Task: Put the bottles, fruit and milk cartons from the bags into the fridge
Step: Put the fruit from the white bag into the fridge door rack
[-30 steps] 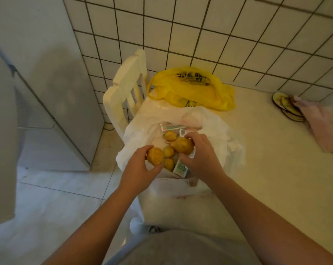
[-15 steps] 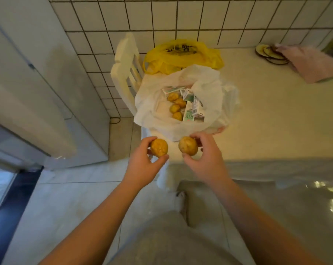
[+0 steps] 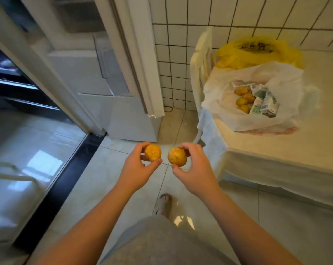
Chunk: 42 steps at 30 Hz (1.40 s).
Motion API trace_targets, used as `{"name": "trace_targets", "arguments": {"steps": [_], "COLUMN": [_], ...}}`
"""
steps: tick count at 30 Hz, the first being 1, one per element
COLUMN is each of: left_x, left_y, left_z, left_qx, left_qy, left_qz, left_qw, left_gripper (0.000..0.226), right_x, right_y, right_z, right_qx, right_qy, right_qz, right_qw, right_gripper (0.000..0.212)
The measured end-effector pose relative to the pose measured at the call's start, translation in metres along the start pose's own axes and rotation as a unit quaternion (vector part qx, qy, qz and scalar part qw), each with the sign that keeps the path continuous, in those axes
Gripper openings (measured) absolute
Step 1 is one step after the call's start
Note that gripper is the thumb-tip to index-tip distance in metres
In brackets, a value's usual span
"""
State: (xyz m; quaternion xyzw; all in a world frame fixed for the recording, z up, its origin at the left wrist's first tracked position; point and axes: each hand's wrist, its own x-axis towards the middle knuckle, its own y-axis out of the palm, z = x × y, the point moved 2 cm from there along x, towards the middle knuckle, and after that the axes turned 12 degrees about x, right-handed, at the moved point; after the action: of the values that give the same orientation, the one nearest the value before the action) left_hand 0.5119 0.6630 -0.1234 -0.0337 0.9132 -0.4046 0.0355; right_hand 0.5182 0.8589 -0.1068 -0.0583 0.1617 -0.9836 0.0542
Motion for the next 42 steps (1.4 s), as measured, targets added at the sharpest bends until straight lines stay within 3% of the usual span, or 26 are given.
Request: {"name": "trace_targets", "arguments": {"steps": [8, 13, 18, 24, 29, 34, 38, 42], "left_x": [0.019, 0.080, 0.173, 0.301, 0.386, 0.450, 0.485, 0.509], "left_y": [-0.104, -0.170, -0.235, -0.306, -0.342, -0.349, -0.333, -0.309], "left_z": [0.088, 0.132, 0.153, 0.155, 0.116, 0.074, 0.046, 0.028], "left_qx": [-0.016, -0.032, -0.071, -0.090, -0.074, -0.003, 0.098, 0.193], "left_qy": [-0.070, -0.068, -0.010, 0.114, 0.212, 0.284, 0.336, 0.346], "left_qz": [-0.127, -0.194, -0.207, -0.161, -0.097, -0.002, 0.073, 0.183], "left_qw": [0.989, 0.978, 0.976, 0.976, 0.970, 0.959, 0.934, 0.900], "left_gripper": [0.050, 0.049, 0.042, 0.052, 0.054, 0.051, 0.056, 0.050], "right_x": [0.057, 0.116, 0.190, 0.279, 0.345, 0.388, 0.415, 0.443], "right_y": [0.113, 0.179, 0.237, 0.274, 0.269, 0.245, 0.225, 0.216], "right_z": [0.059, 0.098, 0.142, 0.191, 0.215, 0.214, 0.205, 0.196], "right_qx": [0.014, 0.037, 0.057, 0.060, 0.034, -0.045, -0.156, -0.228], "right_qy": [-0.053, -0.107, -0.168, -0.202, -0.196, -0.081, 0.030, 0.135], "right_qz": [0.123, 0.134, 0.072, -0.050, -0.199, -0.311, -0.296, -0.214], "right_qw": [0.991, 0.985, 0.981, 0.976, 0.960, 0.946, 0.942, 0.940], "right_gripper": [0.051, 0.047, 0.048, 0.048, 0.047, 0.049, 0.046, 0.020]}}
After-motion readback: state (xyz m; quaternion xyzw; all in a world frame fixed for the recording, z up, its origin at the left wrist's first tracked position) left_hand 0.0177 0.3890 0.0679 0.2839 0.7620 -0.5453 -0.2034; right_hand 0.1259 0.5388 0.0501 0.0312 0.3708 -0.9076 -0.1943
